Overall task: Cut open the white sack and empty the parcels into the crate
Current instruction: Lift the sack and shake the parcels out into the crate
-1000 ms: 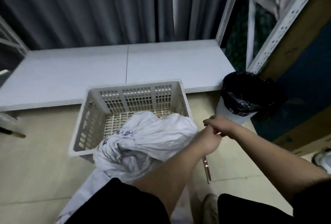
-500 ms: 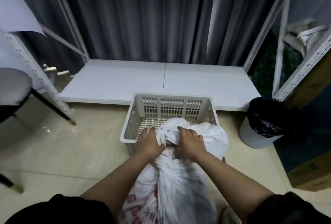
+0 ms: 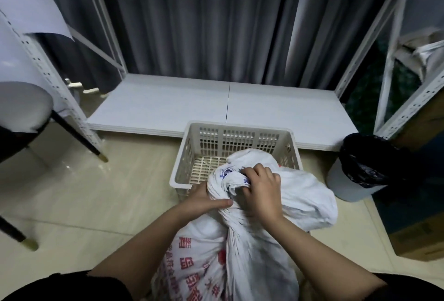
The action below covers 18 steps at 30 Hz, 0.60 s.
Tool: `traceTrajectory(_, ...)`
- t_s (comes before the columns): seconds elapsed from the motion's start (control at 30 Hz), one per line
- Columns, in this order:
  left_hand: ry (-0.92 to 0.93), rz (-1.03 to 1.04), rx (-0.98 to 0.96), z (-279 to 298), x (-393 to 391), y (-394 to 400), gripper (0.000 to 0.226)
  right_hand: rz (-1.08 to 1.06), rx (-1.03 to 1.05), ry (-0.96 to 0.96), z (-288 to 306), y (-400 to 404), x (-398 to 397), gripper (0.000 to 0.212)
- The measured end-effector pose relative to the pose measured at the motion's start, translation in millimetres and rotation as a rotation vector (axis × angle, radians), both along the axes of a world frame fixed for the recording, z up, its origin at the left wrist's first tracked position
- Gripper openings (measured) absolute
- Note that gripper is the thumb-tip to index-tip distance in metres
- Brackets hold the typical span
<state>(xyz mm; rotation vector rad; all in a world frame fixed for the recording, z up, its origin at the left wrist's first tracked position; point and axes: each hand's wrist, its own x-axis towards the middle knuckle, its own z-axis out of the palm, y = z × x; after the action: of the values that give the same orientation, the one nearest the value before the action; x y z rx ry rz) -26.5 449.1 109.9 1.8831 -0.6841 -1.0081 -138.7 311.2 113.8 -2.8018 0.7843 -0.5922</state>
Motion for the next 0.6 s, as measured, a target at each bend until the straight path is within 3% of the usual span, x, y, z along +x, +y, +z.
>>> traceTrajectory(0.1, 0.183, -0.079, -0.098, 24, -9, 3, 0.066, 0.069, -0.111, -0.167, 23, -10, -19, 0.040)
traceTrajectory(0.23, 0.283, -0.184, -0.166, 54, -21, 7, 0.071, 0.169, -0.092, -0.382, 60, -17, -28, 0.037)
traceTrajectory(0.37, 0.206, -0.214, -0.226, 86, -38, 6, 0.037, 0.233, -0.035, -0.394, 89, -23, -32, 0.046)
traceTrajectory(0.5, 0.031, -0.048, -0.339, 103, -47, 2, 0.034, 0.053, 0.090, -0.286, 101, -32, -33, 0.056)
traceTrajectory(0.6, -0.009, 0.216, -0.429, 120, -53, -6, 0.028, -0.003, 0.477, -0.348, 104, -17, -47, 0.054)
